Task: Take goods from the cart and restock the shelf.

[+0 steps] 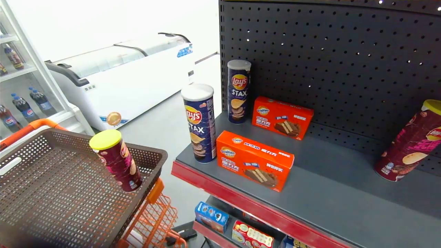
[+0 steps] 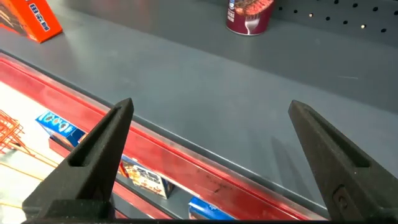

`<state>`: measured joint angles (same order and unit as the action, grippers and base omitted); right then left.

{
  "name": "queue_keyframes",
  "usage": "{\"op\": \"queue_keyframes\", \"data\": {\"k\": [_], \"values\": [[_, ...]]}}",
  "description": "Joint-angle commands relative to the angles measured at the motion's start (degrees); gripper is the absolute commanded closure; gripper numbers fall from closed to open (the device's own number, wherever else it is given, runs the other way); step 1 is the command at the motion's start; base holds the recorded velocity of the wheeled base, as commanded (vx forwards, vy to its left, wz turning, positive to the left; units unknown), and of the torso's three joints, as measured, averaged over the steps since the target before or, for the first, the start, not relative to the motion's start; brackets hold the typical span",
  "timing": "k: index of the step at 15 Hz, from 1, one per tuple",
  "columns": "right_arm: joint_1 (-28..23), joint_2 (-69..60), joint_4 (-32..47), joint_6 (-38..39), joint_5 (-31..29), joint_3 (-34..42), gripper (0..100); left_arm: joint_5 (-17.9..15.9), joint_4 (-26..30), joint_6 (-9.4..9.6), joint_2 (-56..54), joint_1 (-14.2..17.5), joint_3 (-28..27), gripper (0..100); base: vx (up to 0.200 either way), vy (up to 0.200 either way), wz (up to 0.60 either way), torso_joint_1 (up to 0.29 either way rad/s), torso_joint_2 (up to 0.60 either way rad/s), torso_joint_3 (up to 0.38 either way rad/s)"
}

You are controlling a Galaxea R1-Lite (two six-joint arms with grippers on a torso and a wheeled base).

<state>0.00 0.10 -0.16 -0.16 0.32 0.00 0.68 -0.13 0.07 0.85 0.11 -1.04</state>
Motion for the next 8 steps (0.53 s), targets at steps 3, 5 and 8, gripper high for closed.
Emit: {"op": "queue_keyframes", "data": {"k": [3,5,8], "values": [[0.00,0.08,-0.02,-0.02,0.03,0.00,0,0.28,1.01,1.77,23.05,0.15,-17.07,0,0.000,0.000,0.00,0.000,0.00,0.000],[0.00,0.08,-0.02,-0.02,0.03,0.00,0,0.99,-0.74,1.95,31.31,0.33,-19.71,0,0.000,0.000,0.00,0.000,0.00,0.000],[0.00,0.08,-0.02,-0.02,0.03,0.00,0,2.22,-11.29,1.51,46.17,1.38,-19.79,0,0.000,0.000,0.00,0.000,0.00,0.000]]}}
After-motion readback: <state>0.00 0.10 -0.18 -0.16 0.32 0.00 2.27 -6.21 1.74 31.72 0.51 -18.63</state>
